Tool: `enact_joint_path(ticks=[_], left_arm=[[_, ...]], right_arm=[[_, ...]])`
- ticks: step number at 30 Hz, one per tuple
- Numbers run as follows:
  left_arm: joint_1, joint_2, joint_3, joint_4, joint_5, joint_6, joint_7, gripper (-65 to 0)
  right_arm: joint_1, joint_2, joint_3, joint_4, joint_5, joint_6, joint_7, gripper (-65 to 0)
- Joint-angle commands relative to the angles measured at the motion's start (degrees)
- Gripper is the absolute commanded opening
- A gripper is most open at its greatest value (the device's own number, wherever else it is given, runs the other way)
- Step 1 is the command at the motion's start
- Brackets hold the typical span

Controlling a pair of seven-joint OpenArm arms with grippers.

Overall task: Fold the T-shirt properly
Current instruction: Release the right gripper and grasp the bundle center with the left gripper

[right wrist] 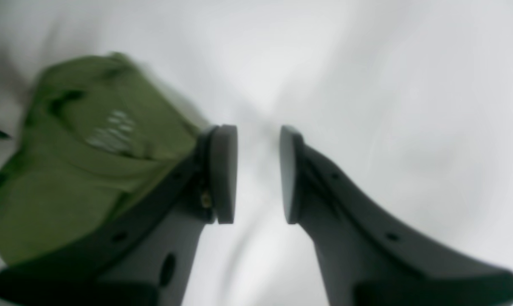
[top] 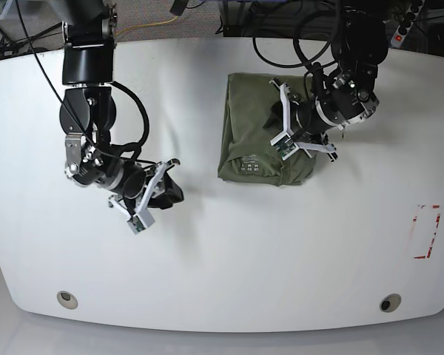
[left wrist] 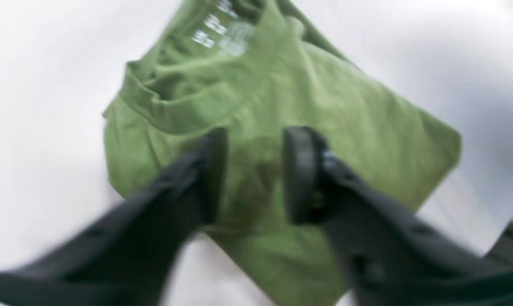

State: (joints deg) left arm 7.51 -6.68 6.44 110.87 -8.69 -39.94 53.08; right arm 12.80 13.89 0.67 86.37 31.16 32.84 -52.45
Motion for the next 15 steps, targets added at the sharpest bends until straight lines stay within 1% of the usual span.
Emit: enact_joint_path(ticks=[1, 2, 3, 5, 6, 7, 8, 10, 12, 15], left_arm=[[-1.1, 2.1, 0.0, 1.2, -1.4, 1.7, -1.7, -27.6], [-1.4, 2.9, 0.0, 1.1, -1.3, 3.7, -1.7, -25.4], [-1.6, 4.1, 0.1, 0.9, -1.2, 6.4, -1.7, -23.5], [-1.7, 6.1, 0.1, -0.1, -1.2, 12.8, -1.8, -21.2], [-1.7, 6.6, 0.1, -0.5, -1.2, 14.8, -1.9, -21.2], [-2.2, 7.2, 0.1, -1.0, -1.2, 17.6, -2.0, -21.2], [-3.1, 7.9, 0.1, -2.0, -1.2, 21.3, -2.0, -21.4], [-3.8, 8.6, 0.7, -3.9, -1.2, 26.5, -2.0, -21.7], [-4.0, 8.7, 2.7, -6.4, -1.2, 33.6, -2.0, -21.7], [-3.9, 8.7, 5.7, -8.5, -1.2, 42.4, -3.5, -21.7]], right_arm=[[0.3, 0.5, 0.3, 1.8, 1.6, 0.5, 1.8, -49.8], [-0.1, 0.5, 0.3, 2.1, 1.6, 0.5, 1.8, -49.8], [-0.7, 0.5, 0.6, 2.4, 1.5, 0.5, 1.8, -49.8], [-1.9, 0.5, 1.9, 3.3, 1.6, 0.6, 1.8, -49.8], [-2.4, 0.5, 2.3, 3.5, 1.6, 0.6, 1.8, -49.8], [-2.7, 0.5, 2.5, 3.6, 1.6, 0.6, 1.8, -49.8], [-3.0, 0.5, 2.8, 3.4, 1.6, 0.6, 1.8, -49.8], [-3.2, 0.5, 2.9, 3.4, 1.6, 0.6, 1.8, -49.8], [-3.3, 0.5, 2.9, 3.3, 1.6, 0.6, 1.8, -49.8], [-3.3, 0.4, 2.9, 3.5, 1.7, 0.6, 1.8, -49.8]])
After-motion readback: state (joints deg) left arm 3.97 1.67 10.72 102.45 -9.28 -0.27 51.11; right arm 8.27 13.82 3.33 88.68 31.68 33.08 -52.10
